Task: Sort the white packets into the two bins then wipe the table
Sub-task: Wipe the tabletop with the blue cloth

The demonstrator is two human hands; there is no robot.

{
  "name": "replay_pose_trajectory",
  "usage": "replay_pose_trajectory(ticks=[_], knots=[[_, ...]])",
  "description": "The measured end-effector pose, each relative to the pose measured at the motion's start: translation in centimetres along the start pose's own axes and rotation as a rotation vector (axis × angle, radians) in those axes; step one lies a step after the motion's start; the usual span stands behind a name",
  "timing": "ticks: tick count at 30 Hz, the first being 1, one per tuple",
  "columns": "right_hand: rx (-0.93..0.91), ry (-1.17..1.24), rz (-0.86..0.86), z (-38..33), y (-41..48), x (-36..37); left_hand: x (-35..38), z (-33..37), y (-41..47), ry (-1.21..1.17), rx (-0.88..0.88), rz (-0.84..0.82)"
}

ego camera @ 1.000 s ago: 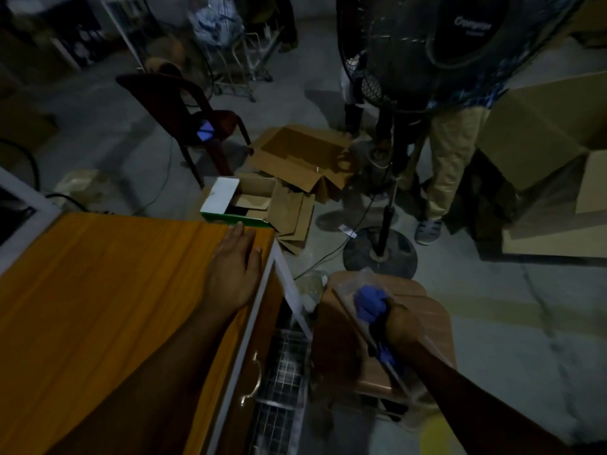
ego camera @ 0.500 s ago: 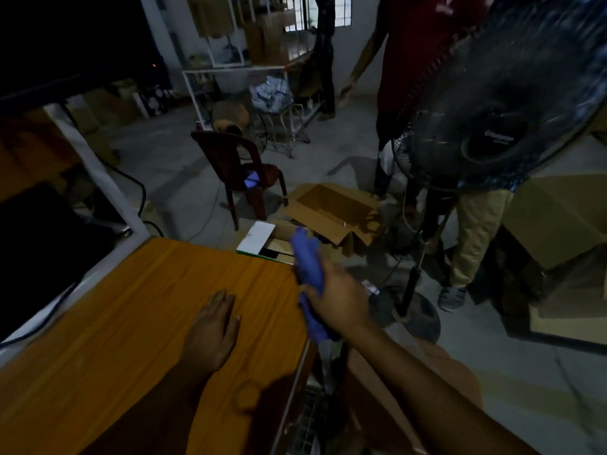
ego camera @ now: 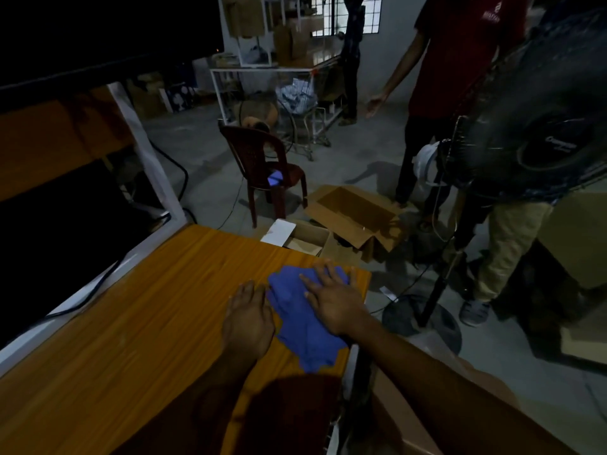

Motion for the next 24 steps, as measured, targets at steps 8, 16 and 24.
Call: replay_pose_trajectory(ticks=[8, 16, 24], knots=[[0.041, 0.036, 0.022, -1.3, -0.2, 0.5, -0.7, -2.5, 0.2, 0.05, 0.141, -0.148], [0.415, 0.014, 0.013, -1.7, -0.4, 0.3, -3.9, -11.8, -0.4, 0.12, -0.061, -0.067], [-0.171, 0.009, -0.06, -7.3, 6.0, 2.4, -4.3, -15.5, 3.4, 0.177, -0.166, -0.074]])
Point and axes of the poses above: each hand's wrist, its own y-axis towards the middle knuckle, its own x-axis out of the palm, z = x × y, the point moved 1 cm from there along y, towards the middle knuckle, and after that the axes turned 6 degrees about -x, right-handed, at the moved point
